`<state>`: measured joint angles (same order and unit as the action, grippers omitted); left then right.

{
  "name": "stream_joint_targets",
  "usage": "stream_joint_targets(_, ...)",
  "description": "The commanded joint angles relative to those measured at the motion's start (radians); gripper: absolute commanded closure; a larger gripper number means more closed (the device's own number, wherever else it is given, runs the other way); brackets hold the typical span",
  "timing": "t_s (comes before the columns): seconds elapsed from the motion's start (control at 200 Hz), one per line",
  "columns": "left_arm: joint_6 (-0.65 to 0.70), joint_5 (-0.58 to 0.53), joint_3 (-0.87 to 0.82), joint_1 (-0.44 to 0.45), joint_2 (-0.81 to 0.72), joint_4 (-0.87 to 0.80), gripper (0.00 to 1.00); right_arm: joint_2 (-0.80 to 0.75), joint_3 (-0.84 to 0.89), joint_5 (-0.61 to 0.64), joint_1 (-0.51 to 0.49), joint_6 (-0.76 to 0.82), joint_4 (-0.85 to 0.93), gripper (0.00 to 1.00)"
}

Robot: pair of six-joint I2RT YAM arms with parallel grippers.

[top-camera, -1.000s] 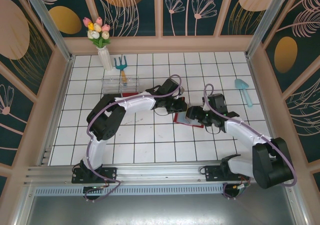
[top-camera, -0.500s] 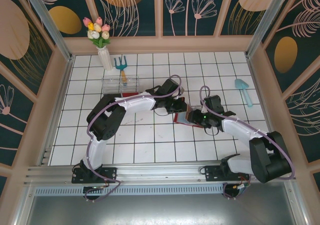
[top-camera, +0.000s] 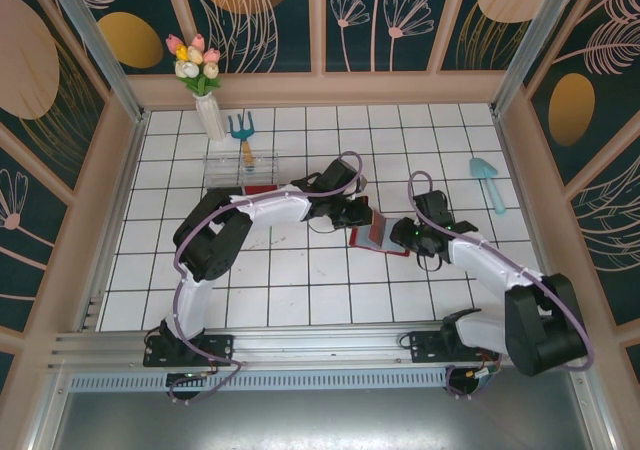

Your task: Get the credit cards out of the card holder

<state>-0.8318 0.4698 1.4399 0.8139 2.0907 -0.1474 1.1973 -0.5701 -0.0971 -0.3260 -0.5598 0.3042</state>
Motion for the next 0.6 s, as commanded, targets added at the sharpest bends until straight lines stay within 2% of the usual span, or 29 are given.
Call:
stream_joint_targets(0.0,0.038,-0.033,-0.022,0.0,-0.006,-0.034,1.0,-0.067,-0.037,0.001,0.007,-0.009,0.004,0.61)
stream_joint_targets(0.125,0.048,-0.042,-0.027,-0.007,0.003,-0.045,0.98,-0.106,-0.035,-0.093,0.007,-0.017,-0.059,0.65)
stream_joint_targets(0.17,0.052,-0.045,-0.028,-0.01,0.006,-0.05,0.93,-0.101,-0.033,-0.138,0.008,-0.022,-0.085,0.65)
stream_joint_targets(0.225,0.056,-0.05,-0.035,-0.015,0.005,-0.05,0.91,-0.079,-0.028,-0.204,0.01,-0.028,-0.119,0.65)
stream_joint_targets(0.325,0.057,-0.037,-0.058,-0.025,-0.001,-0.024,0.89,-0.005,-0.014,-0.291,0.018,-0.047,-0.176,0.78)
stream_joint_targets(0.435,0.049,-0.021,-0.069,-0.027,0.011,-0.001,0.89,0.065,0.008,-0.359,0.036,-0.069,-0.252,0.8)
stream_joint_targets(0.596,0.074,-0.081,-0.069,-0.032,0.007,-0.054,0.66,0.138,0.016,-0.394,0.073,-0.074,-0.281,0.81)
